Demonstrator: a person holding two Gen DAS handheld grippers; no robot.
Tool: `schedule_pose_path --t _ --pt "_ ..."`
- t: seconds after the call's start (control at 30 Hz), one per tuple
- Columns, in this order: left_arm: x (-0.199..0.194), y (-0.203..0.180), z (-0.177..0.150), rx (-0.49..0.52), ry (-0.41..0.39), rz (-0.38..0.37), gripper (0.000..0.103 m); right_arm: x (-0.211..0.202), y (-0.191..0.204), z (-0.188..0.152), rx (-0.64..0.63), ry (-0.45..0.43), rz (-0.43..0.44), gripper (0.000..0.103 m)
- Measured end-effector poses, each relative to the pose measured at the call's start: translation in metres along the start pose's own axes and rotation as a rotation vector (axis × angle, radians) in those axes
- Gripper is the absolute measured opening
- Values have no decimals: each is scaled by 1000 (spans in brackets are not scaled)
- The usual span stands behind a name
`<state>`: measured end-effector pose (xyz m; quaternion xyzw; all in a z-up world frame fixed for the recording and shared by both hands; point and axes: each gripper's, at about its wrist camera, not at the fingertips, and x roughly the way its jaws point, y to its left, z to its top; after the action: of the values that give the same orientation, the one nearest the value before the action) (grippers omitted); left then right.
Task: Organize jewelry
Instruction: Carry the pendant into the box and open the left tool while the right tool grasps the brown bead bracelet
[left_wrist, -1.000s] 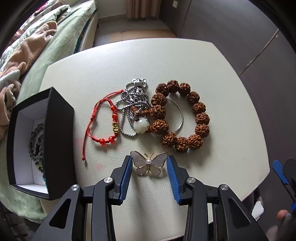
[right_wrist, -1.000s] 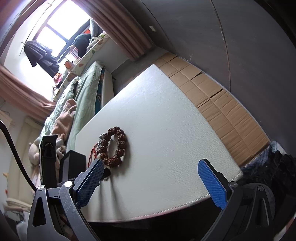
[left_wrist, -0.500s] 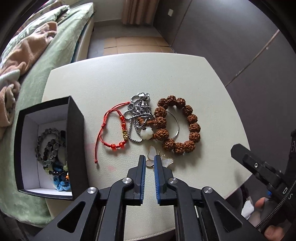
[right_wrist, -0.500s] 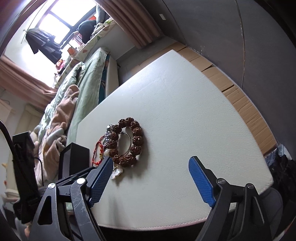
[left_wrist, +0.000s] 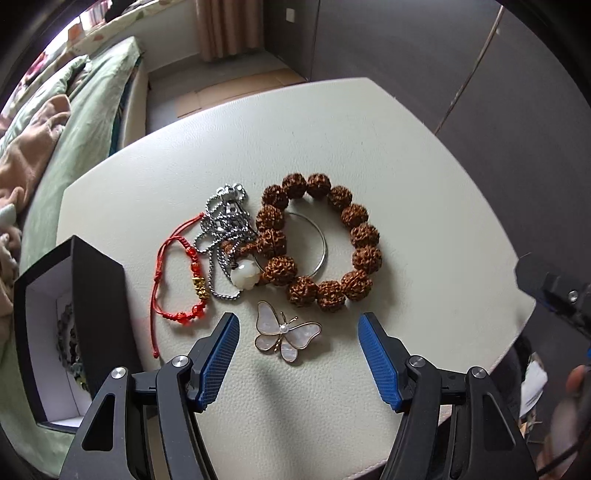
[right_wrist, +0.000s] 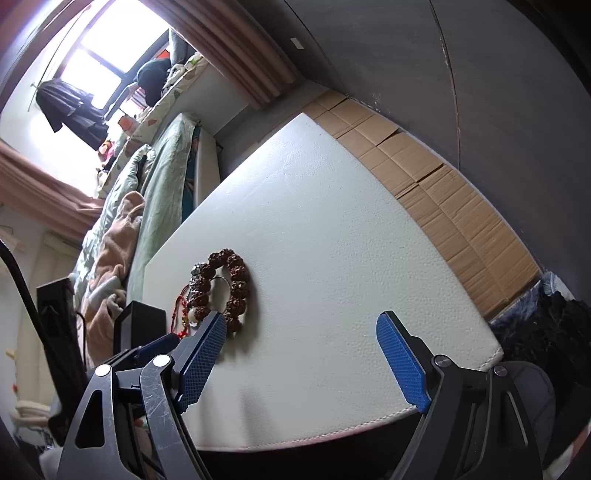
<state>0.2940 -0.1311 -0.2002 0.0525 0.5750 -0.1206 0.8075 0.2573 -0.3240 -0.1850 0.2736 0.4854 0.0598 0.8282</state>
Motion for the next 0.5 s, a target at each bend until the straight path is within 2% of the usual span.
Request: schedule_pose_path --t 0.07,0.17,0.23,0.27,0.37,0.43,0.5 --pt "8 1 0 2 8 21 68 1 0 0 1 3 1 85" --pt "12 5 0 -14 -5 34 60 6 0 0 -1 14 8 85" --pt "11 6 -1 -7 -13 43 52 11 4 0 -6 23 14 85" --pt "9 7 -2 -5 -16 48 41 14 7 0 -12 28 14 85" --pt "5 16 0 -39 -3 10 41 25 17 2 -29 43 13 85" --pt "0 22 0 -50 -13 10 41 33 23 4 -37 58 10 85" --pt "-7 28 0 -63 -22 1 41 41 31 6 -48 74 21 77"
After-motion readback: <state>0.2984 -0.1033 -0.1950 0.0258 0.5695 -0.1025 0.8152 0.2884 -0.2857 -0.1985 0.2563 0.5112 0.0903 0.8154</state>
